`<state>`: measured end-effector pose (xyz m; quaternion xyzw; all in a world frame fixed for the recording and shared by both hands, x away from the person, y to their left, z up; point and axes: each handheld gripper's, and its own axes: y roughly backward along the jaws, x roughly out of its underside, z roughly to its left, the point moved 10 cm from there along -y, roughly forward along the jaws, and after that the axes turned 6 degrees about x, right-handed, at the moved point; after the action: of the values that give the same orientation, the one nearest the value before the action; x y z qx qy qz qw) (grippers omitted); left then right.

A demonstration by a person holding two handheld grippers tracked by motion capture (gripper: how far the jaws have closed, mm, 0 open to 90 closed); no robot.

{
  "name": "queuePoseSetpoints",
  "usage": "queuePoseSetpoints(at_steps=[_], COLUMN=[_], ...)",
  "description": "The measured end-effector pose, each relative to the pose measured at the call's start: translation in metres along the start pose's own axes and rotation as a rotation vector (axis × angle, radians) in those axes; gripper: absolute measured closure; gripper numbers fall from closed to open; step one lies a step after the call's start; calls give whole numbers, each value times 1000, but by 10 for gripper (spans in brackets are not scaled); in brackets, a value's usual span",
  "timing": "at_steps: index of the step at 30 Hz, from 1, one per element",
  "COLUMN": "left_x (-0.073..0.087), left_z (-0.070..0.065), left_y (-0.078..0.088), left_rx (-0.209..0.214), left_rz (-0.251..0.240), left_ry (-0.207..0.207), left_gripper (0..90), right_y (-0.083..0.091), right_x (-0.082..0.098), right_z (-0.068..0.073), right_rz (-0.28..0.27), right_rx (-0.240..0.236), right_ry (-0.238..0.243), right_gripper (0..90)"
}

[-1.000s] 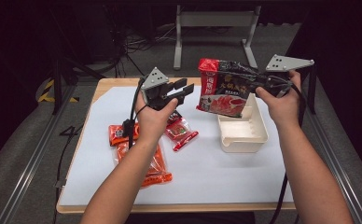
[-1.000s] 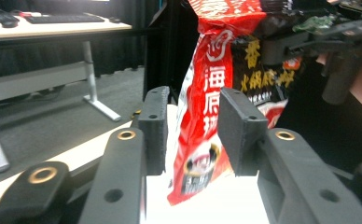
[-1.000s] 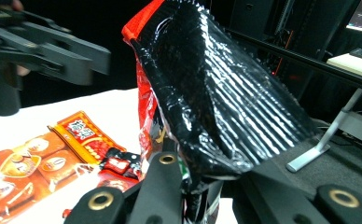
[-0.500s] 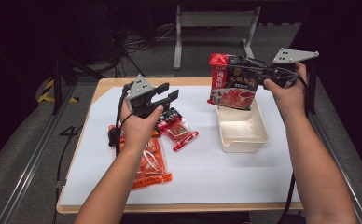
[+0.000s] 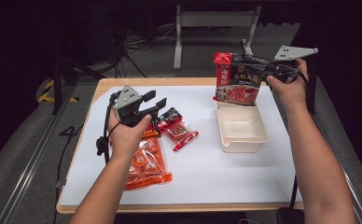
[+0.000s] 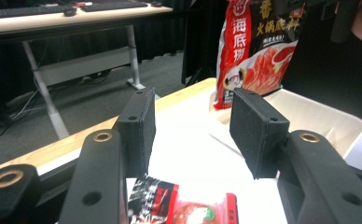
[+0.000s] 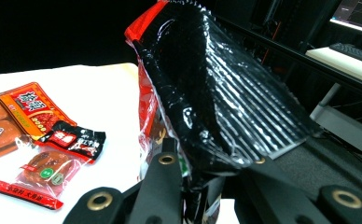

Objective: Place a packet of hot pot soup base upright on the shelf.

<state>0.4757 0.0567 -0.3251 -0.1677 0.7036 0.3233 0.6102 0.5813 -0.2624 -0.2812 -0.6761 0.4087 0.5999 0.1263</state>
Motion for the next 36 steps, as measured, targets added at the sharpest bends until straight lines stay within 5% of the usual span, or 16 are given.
queuePoseSetpoints(at_steps=[8, 30, 36], left_x=[12, 20, 20], left_z=[11, 20, 20], left_y=[21, 31, 30], left_rx=[-39, -55, -53], left_rz=[10, 1, -1], left_ry=[6, 37, 37], left_gripper=[512, 508, 506], right_y=[-8, -38, -41], right_x=[9, 30, 41], right_z=[-9, 0, 0], right_rz=[14, 69, 60], right_rx=[9, 2, 1], right_ry=[15, 123, 60], right_gripper=[832, 797, 793])
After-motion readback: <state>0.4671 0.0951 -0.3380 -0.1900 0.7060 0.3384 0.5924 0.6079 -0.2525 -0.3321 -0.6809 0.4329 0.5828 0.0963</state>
